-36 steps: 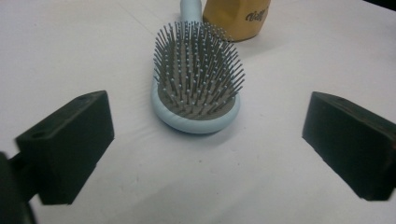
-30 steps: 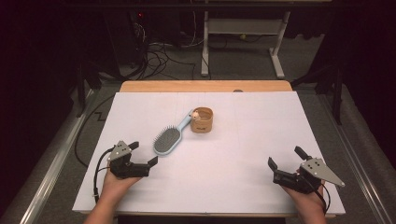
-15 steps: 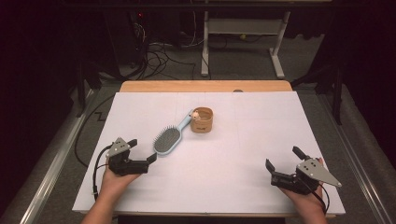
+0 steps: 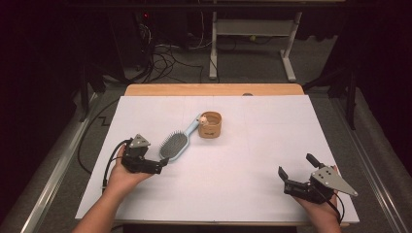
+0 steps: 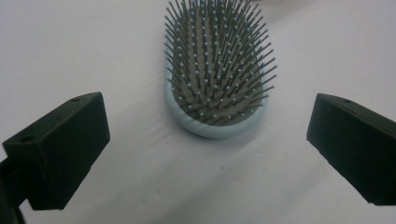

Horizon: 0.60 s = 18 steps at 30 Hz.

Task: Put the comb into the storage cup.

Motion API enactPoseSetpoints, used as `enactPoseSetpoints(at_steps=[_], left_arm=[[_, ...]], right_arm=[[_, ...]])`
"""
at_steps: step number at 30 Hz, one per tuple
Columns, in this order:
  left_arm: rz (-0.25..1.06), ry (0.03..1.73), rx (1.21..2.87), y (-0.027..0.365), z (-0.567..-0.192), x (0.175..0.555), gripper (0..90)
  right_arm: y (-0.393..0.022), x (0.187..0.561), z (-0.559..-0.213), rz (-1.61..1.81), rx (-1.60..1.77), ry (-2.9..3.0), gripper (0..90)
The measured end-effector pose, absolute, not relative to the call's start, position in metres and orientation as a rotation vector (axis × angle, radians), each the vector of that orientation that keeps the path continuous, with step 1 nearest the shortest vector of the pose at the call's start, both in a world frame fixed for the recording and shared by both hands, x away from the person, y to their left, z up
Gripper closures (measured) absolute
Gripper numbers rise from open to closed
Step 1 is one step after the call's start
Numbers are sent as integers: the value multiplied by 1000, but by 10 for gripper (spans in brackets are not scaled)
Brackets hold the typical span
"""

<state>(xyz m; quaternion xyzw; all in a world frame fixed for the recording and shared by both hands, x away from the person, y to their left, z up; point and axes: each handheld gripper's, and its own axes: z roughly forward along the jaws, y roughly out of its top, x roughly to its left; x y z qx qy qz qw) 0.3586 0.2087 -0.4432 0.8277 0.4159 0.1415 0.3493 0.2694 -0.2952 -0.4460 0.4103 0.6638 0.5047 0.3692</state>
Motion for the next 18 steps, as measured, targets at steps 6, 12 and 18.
enactPoseSetpoints(at_steps=[6,12,18], left_arm=[[325,1100,2235,194,-440,373,0],[309,1150,2327,180,-437,392,7],[292,1136,2386,164,-437,402,7]], right_arm=[[-294,270,-447,1298,1055,1713,3],[-296,270,-447,1304,1069,1707,4],[-296,271,-447,1308,1069,1704,3]])
